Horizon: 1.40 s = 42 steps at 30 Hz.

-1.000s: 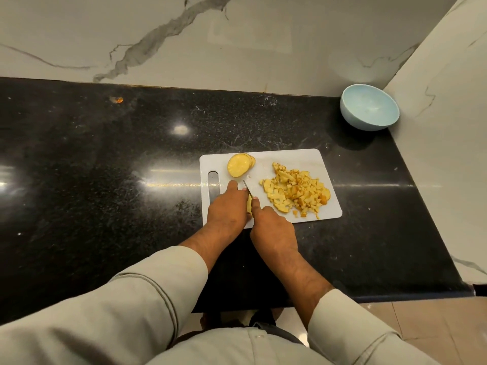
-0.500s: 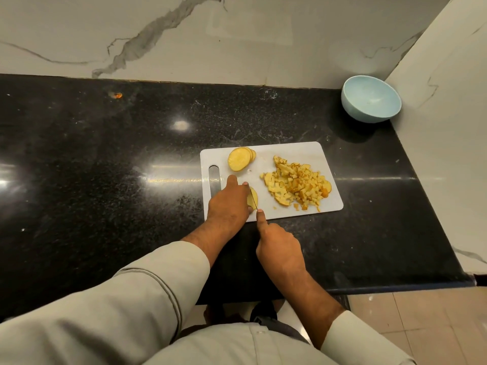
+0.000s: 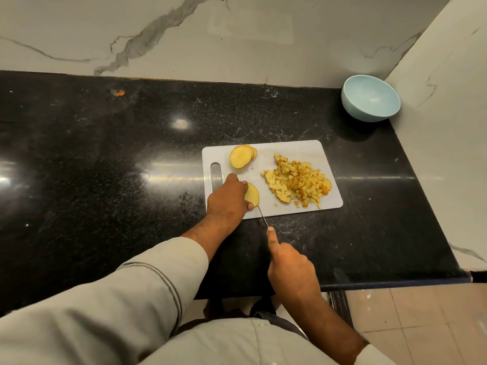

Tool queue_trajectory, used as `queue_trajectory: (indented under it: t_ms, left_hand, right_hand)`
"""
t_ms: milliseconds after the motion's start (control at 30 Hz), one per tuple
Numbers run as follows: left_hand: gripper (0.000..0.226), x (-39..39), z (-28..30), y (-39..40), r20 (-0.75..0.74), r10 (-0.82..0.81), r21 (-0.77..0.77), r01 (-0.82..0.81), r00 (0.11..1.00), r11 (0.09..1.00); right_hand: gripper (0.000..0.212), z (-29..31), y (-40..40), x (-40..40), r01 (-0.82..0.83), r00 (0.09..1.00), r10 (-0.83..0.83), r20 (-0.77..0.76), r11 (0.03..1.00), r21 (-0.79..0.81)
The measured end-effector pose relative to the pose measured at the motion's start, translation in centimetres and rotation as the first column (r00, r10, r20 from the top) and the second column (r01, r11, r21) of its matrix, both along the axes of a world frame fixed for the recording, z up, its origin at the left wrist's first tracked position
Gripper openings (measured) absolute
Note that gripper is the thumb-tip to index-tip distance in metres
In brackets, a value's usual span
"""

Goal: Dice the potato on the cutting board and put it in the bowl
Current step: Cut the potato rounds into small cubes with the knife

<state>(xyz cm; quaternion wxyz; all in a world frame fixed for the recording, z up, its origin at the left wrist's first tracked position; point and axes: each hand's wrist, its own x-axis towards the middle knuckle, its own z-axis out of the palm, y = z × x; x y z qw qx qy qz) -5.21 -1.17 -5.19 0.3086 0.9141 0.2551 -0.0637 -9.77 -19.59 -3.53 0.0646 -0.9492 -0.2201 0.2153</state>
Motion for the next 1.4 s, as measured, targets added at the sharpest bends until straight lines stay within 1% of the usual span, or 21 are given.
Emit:
queue_trajectory:
  t_ms: [67, 100, 167, 200, 233, 367, 533, 567, 667, 867, 1033, 1167, 1400]
  left_hand:
    - [0.017, -0.1, 0.0, 0.1, 0.002, 0.082, -0.094, -0.082, 0.997, 0.992]
    - [0.014, -0.2, 0.1, 0.1, -0.002, 0.117, -0.151, -0.116, 0.993, 0.982]
    - [0.015, -0.1, 0.2, 0.0, -0.002, 0.178, -0.259, -0.173, 0.984, 0.950]
    - [0.017, 0.0, 0.4, -0.1, 0.001, 0.201, -0.289, -0.192, 0.980, 0.938]
    - [0.017, 0.0, 0.5, -0.2, 0.007, 0.210, -0.292, -0.198, 0.978, 0.936]
    - [0.012, 0.0, 1.3, -0.2, -0.005, 0.177, -0.202, -0.175, 0.984, 0.964]
    - [0.014, -0.1, 1.7, -0.2, -0.012, 0.169, -0.173, -0.169, 0.986, 0.970]
    - [0.015, -0.2, 1.7, -0.3, -0.017, 0.152, -0.143, -0.152, 0.988, 0.978]
    - [0.016, -0.1, 1.6, -0.2, -0.025, 0.085, 0.026, -0.084, 0.996, 0.996]
    - [0.014, -0.1, 1.6, -0.2, -0.018, 0.059, 0.065, -0.058, 0.998, 0.996]
    - [0.014, -0.1, 1.4, -0.1, -0.022, 0.077, 0.063, -0.075, 0.997, 0.995]
    - [0.017, -0.2, 1.3, 0.1, -0.025, 0.105, -0.028, -0.106, 0.994, 0.994]
    - [0.013, -0.1, 1.9, 0.0, -0.034, 0.173, -0.190, -0.176, 0.984, 0.966]
  right_hand:
    - [0.065, 0.6, -0.1, 0.1, 0.035, 0.999, -0.036, 0.038, 0.999, 0.040]
    - [0.067, 0.9, 0.1, 0.2, 0.040, 0.996, -0.046, 0.081, 0.996, 0.075]
    - [0.071, 1.2, 1.0, 0.9, 0.040, 0.988, -0.058, 0.142, 0.991, 0.126]
    - [0.071, 1.1, 1.6, 1.5, 0.032, 0.987, -0.051, 0.151, 0.991, 0.128]
    - [0.070, 1.0, 2.3, 2.3, 0.020, 0.988, -0.037, 0.150, 0.993, 0.113]
    - [0.069, 0.2, 4.6, 4.5, -0.015, 0.996, 0.011, 0.089, 0.999, 0.042]
    - [0.069, -1.0, 5.3, 5.1, -0.025, 0.997, 0.021, 0.070, 0.998, 0.054]
    - [0.069, -1.1, 5.5, 5.2, -0.027, 0.997, 0.023, 0.071, 0.998, 0.064]
    - [0.068, -1.6, 6.1, 5.3, -0.037, 0.997, 0.030, 0.072, 0.995, 0.095]
    - [0.071, -2.3, 6.5, 5.3, -0.029, 0.997, 0.023, 0.067, 0.995, 0.099]
    - [0.074, -2.5, 6.3, 4.7, -0.042, 0.997, 0.039, 0.073, 0.998, 0.038]
    - [0.076, -2.4, 4.8, 3.5, -0.055, 0.996, 0.055, 0.067, 0.998, 0.001]
    - [0.071, -2.4, 1.0, 0.1, -0.075, 0.996, 0.076, 0.052, 0.997, -0.020]
